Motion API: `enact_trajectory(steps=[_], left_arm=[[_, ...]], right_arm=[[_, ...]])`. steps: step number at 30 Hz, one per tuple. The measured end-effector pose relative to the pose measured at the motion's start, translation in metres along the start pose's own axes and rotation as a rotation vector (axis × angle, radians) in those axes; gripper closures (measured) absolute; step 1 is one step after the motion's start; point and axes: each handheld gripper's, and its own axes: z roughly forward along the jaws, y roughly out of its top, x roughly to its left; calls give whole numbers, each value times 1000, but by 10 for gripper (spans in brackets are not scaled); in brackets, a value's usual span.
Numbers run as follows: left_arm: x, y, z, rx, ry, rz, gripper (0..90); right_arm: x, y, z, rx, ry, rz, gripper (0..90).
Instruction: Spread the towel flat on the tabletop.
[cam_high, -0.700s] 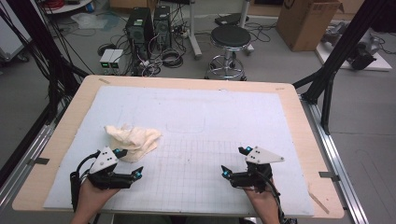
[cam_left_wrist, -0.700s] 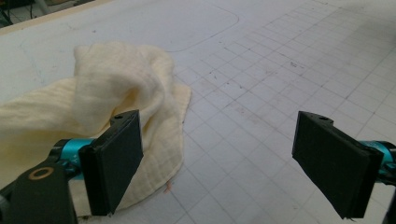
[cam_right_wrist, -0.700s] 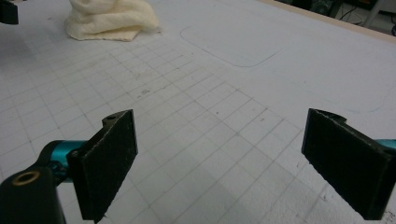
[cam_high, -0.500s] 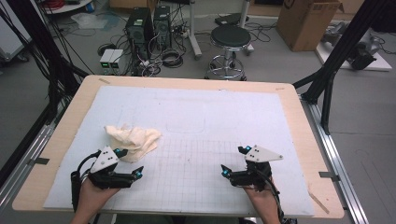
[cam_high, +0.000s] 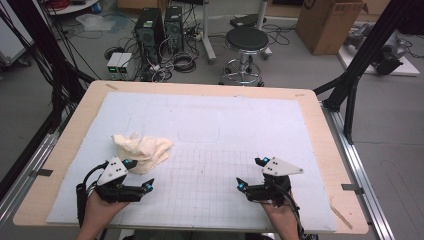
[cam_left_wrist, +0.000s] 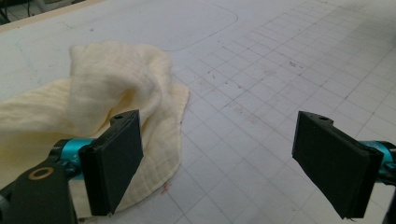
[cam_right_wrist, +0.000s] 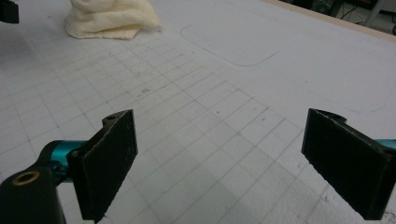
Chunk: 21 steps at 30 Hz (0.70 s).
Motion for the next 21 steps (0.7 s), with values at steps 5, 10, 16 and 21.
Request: enact_trajectory(steps=[5,10,16,21], left_arm=[[-1,2,-3,-15,-3,-5,169],[-2,8,-8,-29,2,2,175],[2,20,-19,-34,11,7,178],[18,34,-28,-41,31,-22,192]], right_arm=[[1,0,-1,1,-1,3,99],[2,1,-2,-4,-8,2,99],[1,1,-6,-21,-15,13,99],[-1,1,-8,-32,-24,4,98]])
